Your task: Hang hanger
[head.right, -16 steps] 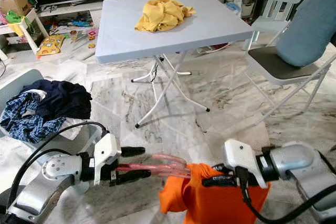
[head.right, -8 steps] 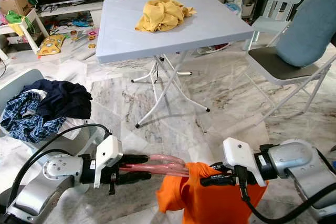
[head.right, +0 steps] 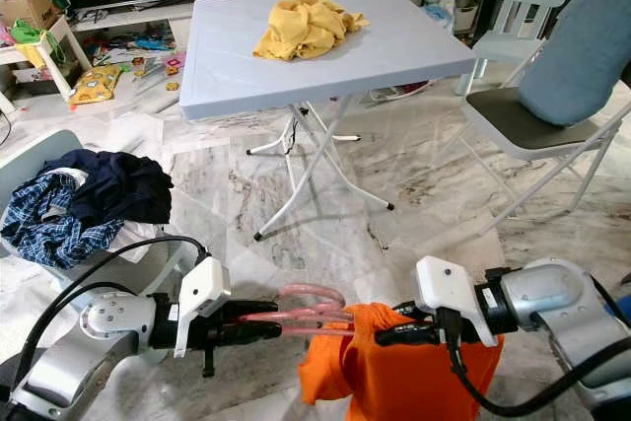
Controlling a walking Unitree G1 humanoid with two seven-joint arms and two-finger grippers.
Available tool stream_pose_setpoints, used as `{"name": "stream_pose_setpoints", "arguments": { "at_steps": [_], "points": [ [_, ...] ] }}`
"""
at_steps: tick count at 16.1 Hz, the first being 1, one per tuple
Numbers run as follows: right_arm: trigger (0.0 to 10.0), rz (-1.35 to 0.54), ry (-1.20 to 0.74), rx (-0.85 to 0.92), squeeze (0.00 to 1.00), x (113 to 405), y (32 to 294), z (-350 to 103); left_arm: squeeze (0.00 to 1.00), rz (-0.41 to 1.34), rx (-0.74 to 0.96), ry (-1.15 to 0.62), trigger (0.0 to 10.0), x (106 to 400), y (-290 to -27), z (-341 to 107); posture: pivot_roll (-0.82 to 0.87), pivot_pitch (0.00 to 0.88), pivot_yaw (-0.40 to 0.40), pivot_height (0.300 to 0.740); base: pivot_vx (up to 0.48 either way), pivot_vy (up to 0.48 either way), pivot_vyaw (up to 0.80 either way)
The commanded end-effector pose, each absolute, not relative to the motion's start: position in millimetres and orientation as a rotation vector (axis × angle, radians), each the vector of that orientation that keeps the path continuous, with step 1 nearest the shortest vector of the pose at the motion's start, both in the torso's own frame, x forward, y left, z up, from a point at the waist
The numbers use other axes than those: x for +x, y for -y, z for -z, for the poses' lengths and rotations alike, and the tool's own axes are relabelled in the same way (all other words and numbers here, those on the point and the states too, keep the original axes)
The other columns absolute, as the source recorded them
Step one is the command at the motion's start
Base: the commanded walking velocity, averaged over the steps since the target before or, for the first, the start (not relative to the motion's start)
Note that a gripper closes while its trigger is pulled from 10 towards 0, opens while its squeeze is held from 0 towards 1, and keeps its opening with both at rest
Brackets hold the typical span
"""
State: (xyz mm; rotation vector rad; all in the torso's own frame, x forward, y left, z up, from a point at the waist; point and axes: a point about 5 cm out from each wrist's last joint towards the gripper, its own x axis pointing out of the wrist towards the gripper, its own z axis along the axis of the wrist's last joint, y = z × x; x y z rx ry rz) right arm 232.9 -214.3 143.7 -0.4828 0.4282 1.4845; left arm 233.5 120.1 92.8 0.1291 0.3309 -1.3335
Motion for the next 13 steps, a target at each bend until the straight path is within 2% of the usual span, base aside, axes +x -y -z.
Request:
{"name": "stream_pose_setpoints", "arguments": {
  "at_steps": [1,2,3,4,8,13],
  "points": [
    [10.0,-1.525,-0.384,-0.483,0.0,234,206,-147,0.0,1.342,0.109,-0.285,0.0,234,-116,-101,-0.12,0.044,0.053,0.74,0.0,0.0,0.0],
    [10.0,-1.519,-0.39,-0.462,0.0,235,206,-146,0.0,1.334,0.103,-0.28,0.0,234,-116,-101,-0.12,0.044,0.053,0.74,0.0,0.0,0.0],
    [10.0,-1.517,-0.399,-0.435,0.96,236,205,-146,0.0,1.325,0.097,-0.277,0.0,235,-115,-101,-0.12,0.045,0.052,0.74,0.0,0.0,0.0],
    [10.0,-1.512,-0.386,-0.436,1.0,239,202,-147,0.0,1.317,0.1,-0.275,0.0,235,-115,-100,-0.12,0.044,0.051,0.74,0.0,0.0,0.0],
    [10.0,-1.446,-0.322,-0.478,1.0,253,201,-149,0.0,1.29,0.092,-0.272,0.0,234,-115,-98,-0.12,0.041,0.047,0.74,0.0,0.0,0.0],
    [10.0,-1.291,-0.165,-0.53,1.0,279,189,-154,0.0,1.143,0.058,-0.257,0.0,236,-126,-92,-0.11,0.038,0.037,0.74,0.0,0.0,0.0]
  ]
}}
